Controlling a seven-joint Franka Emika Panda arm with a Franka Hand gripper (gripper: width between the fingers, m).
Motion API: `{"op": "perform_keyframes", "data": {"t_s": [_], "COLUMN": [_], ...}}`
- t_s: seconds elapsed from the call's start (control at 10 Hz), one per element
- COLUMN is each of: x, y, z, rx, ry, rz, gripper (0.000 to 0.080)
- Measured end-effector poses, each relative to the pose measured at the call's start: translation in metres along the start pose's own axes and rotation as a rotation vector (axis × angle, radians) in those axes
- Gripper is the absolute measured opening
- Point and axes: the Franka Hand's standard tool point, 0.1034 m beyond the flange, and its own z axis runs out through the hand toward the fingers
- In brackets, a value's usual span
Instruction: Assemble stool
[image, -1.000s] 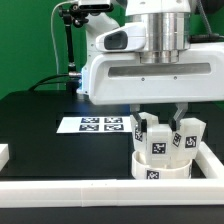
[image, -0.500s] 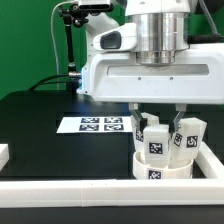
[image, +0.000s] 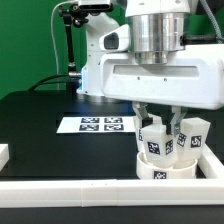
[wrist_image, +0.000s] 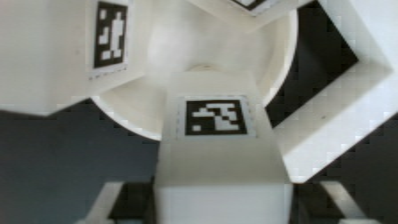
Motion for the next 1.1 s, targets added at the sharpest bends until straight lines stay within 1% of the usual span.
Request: {"op": "perform_keyframes", "data": {"t_s": [0.4,0.7,1.1], "x": [-0.005,-0.008,-0.024], "y": [-0.004,-0.005,-0.018], "z": [0.000,0.001,0.002], "rx": [0.010,0.012,0.018], "ry": [-0.010,-0.018,-0.048], "rz": [0.266,0.469,0.814], "gripper": [0.0338,0.0338,0.0338]}}
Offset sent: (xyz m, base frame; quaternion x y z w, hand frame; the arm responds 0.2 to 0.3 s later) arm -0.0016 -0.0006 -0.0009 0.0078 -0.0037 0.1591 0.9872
